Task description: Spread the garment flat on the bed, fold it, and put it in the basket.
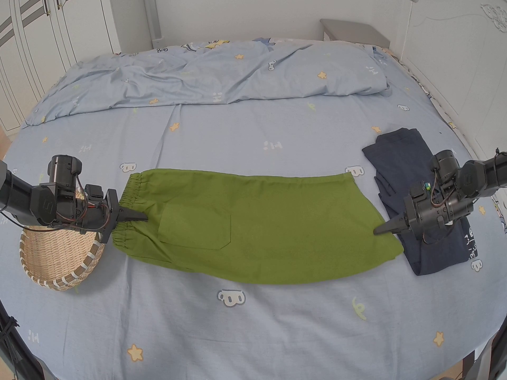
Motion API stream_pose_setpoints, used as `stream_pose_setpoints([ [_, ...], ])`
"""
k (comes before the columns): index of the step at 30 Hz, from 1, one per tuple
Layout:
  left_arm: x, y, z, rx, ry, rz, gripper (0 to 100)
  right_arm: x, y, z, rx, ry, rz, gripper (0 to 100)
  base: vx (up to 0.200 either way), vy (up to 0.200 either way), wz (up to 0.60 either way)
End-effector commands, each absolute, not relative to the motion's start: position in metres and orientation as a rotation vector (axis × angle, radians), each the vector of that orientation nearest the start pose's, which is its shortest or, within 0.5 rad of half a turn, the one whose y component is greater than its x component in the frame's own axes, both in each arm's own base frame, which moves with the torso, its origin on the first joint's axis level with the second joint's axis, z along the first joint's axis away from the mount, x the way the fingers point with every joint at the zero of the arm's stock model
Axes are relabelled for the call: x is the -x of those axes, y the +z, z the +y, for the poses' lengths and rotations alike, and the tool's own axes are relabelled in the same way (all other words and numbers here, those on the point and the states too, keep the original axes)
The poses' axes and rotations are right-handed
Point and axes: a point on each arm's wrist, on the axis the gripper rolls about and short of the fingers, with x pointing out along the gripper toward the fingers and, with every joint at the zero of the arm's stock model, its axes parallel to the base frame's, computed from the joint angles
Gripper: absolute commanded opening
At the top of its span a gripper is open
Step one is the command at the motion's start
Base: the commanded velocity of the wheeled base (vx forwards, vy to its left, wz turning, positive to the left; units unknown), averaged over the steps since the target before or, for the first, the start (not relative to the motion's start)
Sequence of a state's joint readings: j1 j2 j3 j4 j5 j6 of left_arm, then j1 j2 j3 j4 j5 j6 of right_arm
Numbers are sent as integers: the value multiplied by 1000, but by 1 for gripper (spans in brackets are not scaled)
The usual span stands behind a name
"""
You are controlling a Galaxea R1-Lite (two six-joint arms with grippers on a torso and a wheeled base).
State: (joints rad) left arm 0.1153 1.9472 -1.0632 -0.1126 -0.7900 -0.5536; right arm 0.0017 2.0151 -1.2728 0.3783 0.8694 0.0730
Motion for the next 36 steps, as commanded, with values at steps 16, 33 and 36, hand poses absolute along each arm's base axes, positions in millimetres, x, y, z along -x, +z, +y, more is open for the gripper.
stream_pose_setpoints([
  [16, -200, 95, 14, 746, -427, 1051, 0, -189, 55, 18, -532, 739, 1128, 0, 0, 0, 0],
  [33, -184, 86, 22, 714, -416, 1040, 0, -188, 43, 18, -527, 740, 1108, 100, 0, 0, 0],
  [36, -179, 95, 20, 694, -423, 1003, 0, -195, 49, 15, -515, 733, 1053, 100, 0, 0, 0],
])
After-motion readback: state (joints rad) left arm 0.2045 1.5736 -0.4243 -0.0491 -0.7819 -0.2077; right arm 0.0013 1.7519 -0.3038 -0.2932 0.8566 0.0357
